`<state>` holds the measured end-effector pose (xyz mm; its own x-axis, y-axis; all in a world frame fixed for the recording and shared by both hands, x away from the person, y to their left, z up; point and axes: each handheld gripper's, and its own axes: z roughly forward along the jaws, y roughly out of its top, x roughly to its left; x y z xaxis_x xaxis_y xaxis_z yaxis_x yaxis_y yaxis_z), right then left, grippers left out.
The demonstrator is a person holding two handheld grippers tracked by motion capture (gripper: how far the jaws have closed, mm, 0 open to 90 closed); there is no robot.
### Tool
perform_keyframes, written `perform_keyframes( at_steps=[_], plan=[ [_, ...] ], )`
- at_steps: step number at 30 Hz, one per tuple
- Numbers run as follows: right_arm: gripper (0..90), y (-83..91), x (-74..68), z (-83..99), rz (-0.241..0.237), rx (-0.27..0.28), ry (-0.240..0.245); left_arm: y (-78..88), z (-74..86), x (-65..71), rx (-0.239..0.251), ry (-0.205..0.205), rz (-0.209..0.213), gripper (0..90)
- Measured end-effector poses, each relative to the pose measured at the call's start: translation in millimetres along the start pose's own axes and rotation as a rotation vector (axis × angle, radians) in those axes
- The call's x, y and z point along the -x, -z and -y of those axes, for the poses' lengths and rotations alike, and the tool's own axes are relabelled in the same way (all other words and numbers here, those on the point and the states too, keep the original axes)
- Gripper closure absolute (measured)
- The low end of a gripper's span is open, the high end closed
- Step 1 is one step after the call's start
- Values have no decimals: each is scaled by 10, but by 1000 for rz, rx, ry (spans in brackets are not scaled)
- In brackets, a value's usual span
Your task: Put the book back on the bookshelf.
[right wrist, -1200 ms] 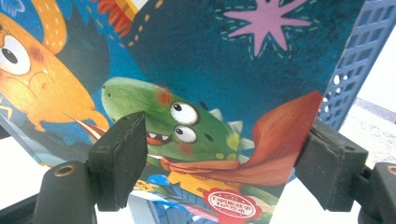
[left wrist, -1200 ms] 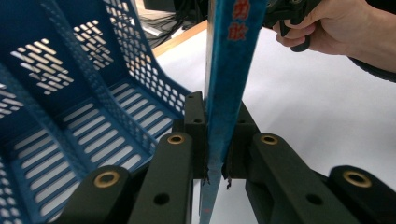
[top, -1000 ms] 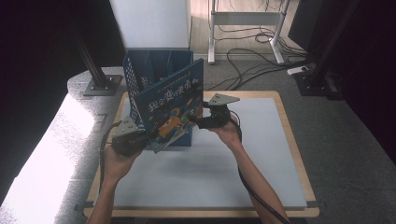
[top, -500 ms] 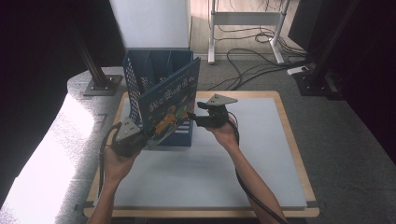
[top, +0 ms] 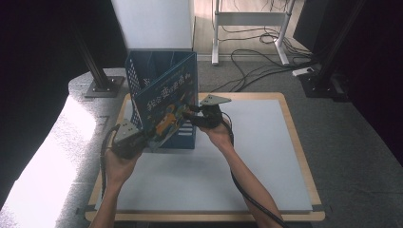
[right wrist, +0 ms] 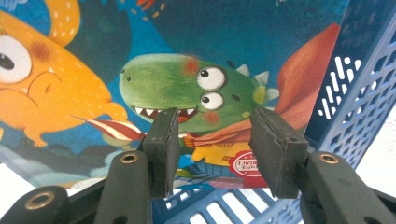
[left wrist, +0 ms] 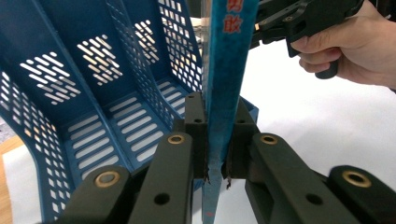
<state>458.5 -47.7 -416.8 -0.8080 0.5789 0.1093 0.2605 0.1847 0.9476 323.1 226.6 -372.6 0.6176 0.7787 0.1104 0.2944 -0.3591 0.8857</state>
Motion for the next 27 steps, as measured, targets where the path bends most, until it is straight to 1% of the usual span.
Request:
perform_keyframes(
  at_steps=[2,4,8,12,13,14,15,16,17,19,20,21,23,25,26,27],
  plan=[
    [511,-29,5,-4,1,0,-10,-4,-1,-1,3,8,-2,829],
    [510,-57,9,-7,9,-12,-7,-23,-7,-18,13,32,-8,829],
    [502,-64,-3,17,4,-20,2,-57,-14,-35,13,22,-12,830],
    [479,-19,-26,45,1,-26,12,-88,-48,-60,12,40,-8,829],
    [481,-4,-27,52,-11,-22,8,-94,-57,-73,10,47,-5,829],
    [489,23,-52,63,-33,-26,4,-106,-71,-96,9,61,-1,829],
    [489,23,-52,63,-33,-26,4,-106,-71,-96,9,61,-1,829],
    [514,39,-98,81,-67,-34,18,-112,-79,-108,7,66,1,829],
    [533,37,-132,91,-74,-46,26,-115,-87,-118,4,73,4,829],
    [589,32,-215,119,-105,-59,49,-119,-100,-137,-5,82,8,829],
    [589,32,-215,119,-105,-59,49,-121,-106,-143,-9,85,8,829],
    [644,18,-305,146,-131,-71,66,-118,-113,-154,-20,92,11,829],
    [687,-8,-396,175,-152,-78,73,-117,-114,-159,-22,97,12,828],
    [703,-52,-483,205,-183,-87,73,-110,-118,-174,-38,108,15,829],
    [703,-52,-483,205,-183,-87,73,-110,-118,-174,-38,108,15,828],
    [709,-79,-526,223,-198,-91,70,-109,-120,-181,-42,114,16,828]
  ],
)
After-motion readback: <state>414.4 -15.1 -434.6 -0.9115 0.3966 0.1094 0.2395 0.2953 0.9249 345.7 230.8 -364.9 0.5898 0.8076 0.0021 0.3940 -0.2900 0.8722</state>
